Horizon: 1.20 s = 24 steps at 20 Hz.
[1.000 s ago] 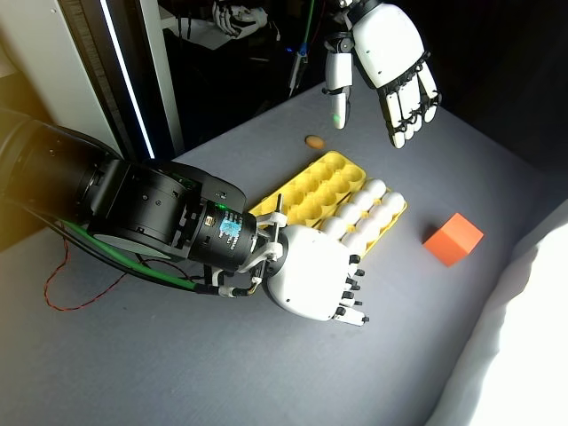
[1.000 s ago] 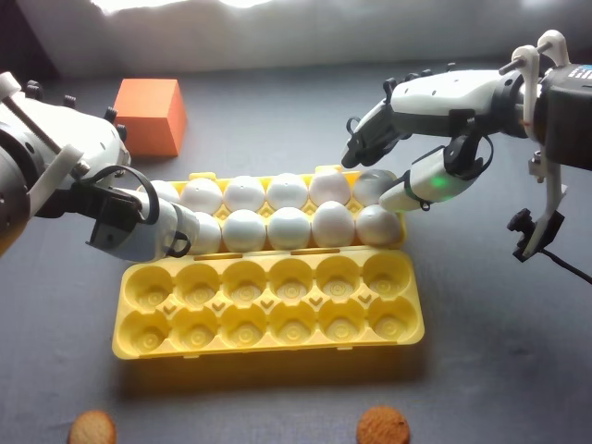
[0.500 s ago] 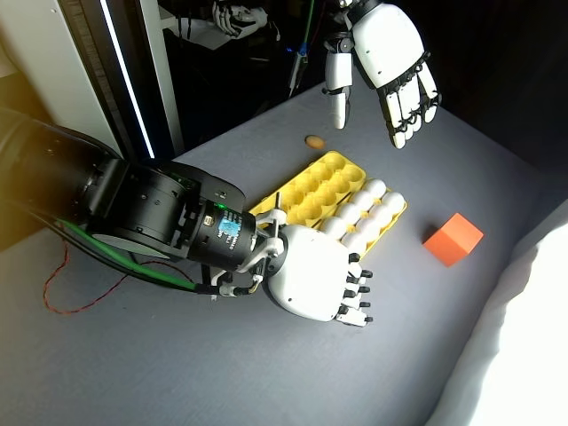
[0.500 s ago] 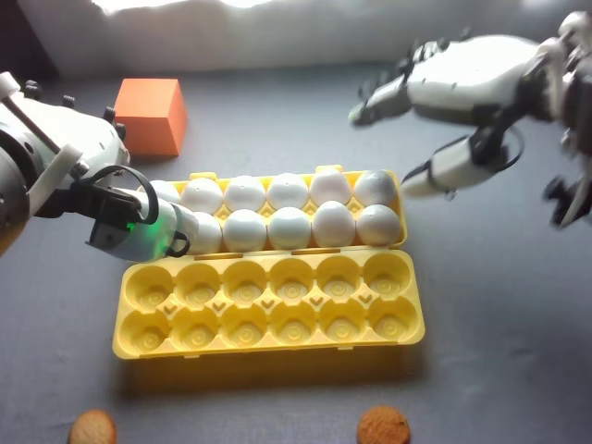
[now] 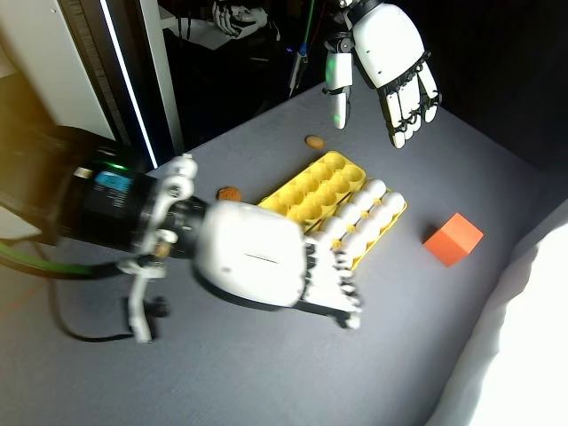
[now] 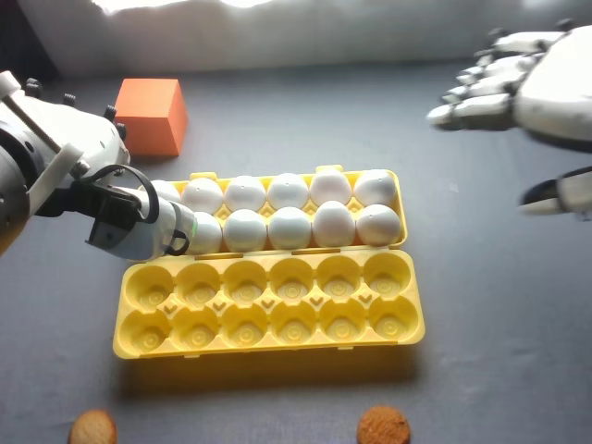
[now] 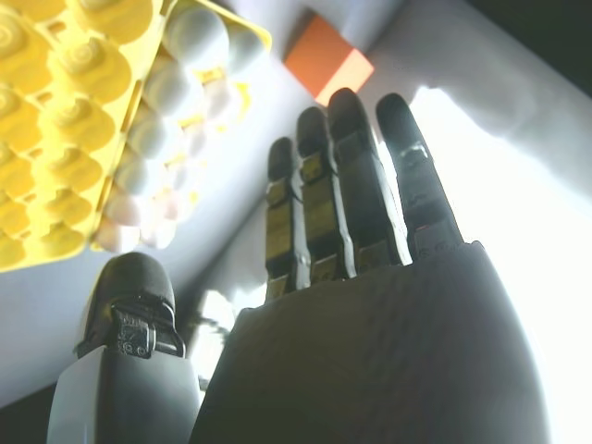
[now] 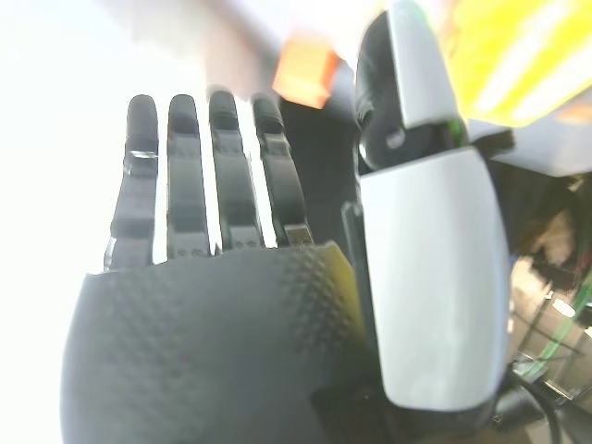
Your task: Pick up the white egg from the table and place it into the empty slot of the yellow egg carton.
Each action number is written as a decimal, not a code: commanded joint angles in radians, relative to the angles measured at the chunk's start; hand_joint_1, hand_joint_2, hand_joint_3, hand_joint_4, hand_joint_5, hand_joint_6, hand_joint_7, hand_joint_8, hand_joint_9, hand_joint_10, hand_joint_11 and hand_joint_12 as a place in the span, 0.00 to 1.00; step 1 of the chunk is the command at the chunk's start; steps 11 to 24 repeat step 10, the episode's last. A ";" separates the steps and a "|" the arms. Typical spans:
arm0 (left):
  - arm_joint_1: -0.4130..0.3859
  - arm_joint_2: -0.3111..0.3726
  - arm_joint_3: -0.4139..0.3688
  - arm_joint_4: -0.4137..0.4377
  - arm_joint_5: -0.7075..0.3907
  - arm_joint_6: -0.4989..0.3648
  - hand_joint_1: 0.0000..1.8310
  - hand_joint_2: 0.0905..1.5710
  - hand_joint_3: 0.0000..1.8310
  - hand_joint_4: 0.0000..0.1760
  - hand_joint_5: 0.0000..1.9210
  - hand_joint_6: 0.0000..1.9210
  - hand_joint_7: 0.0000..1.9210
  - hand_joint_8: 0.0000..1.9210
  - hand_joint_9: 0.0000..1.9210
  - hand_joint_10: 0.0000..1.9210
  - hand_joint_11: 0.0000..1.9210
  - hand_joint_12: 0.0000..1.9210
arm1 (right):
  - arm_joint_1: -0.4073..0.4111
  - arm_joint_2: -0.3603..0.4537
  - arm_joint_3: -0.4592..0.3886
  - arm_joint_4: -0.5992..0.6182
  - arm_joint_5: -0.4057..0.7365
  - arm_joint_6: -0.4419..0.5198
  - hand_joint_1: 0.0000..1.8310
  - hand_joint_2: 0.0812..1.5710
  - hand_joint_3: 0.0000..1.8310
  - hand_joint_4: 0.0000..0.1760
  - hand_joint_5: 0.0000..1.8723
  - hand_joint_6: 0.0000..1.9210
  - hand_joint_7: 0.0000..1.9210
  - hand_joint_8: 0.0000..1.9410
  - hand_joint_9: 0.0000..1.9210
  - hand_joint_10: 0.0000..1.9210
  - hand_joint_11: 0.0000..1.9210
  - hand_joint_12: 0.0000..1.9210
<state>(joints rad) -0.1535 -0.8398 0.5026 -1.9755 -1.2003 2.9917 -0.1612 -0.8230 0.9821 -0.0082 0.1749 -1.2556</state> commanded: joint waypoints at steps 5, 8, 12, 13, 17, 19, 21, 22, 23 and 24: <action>-0.005 0.009 0.000 0.088 -0.011 0.006 0.00 0.77 0.00 0.00 0.15 0.00 0.18 0.00 0.17 0.00 0.00 0.31 | 0.006 0.126 -0.087 0.002 0.061 -0.045 0.52 0.67 0.00 0.00 0.15 0.01 0.15 0.00 0.12 0.01 0.00 0.35; -0.005 0.009 0.000 0.088 -0.011 0.006 0.00 0.77 0.00 0.00 0.17 0.00 0.20 0.01 0.19 0.01 0.01 0.32 | 0.009 0.179 -0.130 0.002 0.032 -0.050 0.51 0.67 0.00 0.00 0.15 0.00 0.15 0.00 0.13 0.00 0.00 0.34; -0.005 0.009 0.000 0.088 -0.011 0.006 0.00 0.77 0.00 0.00 0.16 0.00 0.19 0.00 0.18 0.00 0.01 0.32 | 0.009 0.194 -0.143 0.002 0.023 -0.050 0.52 0.67 0.00 0.00 0.15 0.00 0.13 0.00 0.12 0.00 0.00 0.34; -0.005 0.009 0.000 0.088 -0.011 0.006 0.00 0.77 0.00 0.00 0.16 0.00 0.19 0.00 0.18 0.00 0.01 0.32 | 0.009 0.194 -0.143 0.002 0.023 -0.050 0.52 0.67 0.00 0.00 0.15 0.00 0.13 0.00 0.12 0.00 0.00 0.34; -0.005 0.009 0.000 0.088 -0.011 0.006 0.00 0.77 0.00 0.00 0.16 0.00 0.19 0.00 0.18 0.00 0.01 0.32 | 0.009 0.194 -0.143 0.002 0.023 -0.050 0.52 0.67 0.00 0.00 0.15 0.00 0.13 0.00 0.12 0.00 0.00 0.34; -0.005 0.009 0.000 0.088 -0.011 0.006 0.00 0.77 0.00 0.00 0.16 0.00 0.19 0.00 0.18 0.00 0.01 0.32 | 0.009 0.194 -0.143 0.002 0.023 -0.050 0.52 0.67 0.00 0.00 0.15 0.00 0.13 0.00 0.12 0.00 0.00 0.34; -0.005 0.009 0.000 0.088 -0.011 0.006 0.00 0.77 0.00 0.00 0.16 0.00 0.19 0.00 0.18 0.00 0.01 0.32 | 0.009 0.194 -0.143 0.002 0.023 -0.050 0.52 0.67 0.00 0.00 0.15 0.00 0.13 0.00 0.12 0.00 0.00 0.34; -0.005 0.009 0.000 0.088 -0.011 0.006 0.00 0.77 0.00 0.00 0.16 0.00 0.19 0.00 0.18 0.00 0.01 0.32 | 0.009 0.194 -0.143 0.002 0.023 -0.050 0.52 0.67 0.00 0.00 0.15 0.00 0.13 0.00 0.12 0.00 0.00 0.34; -0.005 0.009 0.000 0.088 -0.011 0.006 0.00 0.77 0.00 0.00 0.16 0.00 0.19 0.00 0.18 0.00 0.01 0.32 | 0.009 0.194 -0.143 0.002 0.023 -0.050 0.52 0.67 0.00 0.00 0.15 0.00 0.13 0.00 0.12 0.00 0.00 0.34; -0.005 0.009 0.000 0.088 -0.011 0.006 0.00 0.77 0.00 0.00 0.16 0.00 0.19 0.00 0.18 0.00 0.01 0.32 | 0.009 0.194 -0.143 0.002 0.023 -0.050 0.52 0.67 0.00 0.00 0.15 0.00 0.13 0.00 0.12 0.00 0.00 0.34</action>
